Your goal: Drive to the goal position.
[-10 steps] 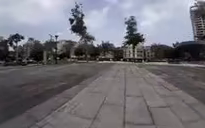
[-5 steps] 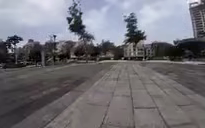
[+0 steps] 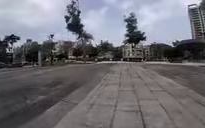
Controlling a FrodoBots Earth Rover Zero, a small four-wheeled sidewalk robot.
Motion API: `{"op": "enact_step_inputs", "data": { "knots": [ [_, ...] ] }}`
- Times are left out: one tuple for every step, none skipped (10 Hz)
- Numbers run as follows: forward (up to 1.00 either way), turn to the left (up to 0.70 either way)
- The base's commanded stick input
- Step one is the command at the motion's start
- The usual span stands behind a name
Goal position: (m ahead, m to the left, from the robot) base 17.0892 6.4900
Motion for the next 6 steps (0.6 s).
{"op": "enact_step_inputs", "data": {
  "knots": [
    [0.85, 0.00],
    [0.85, 0.00],
    [0.85, 0.00],
    [0.85, 0.00],
    [0.85, 0.00],
    [0.85, 0.00]
  ]
}}
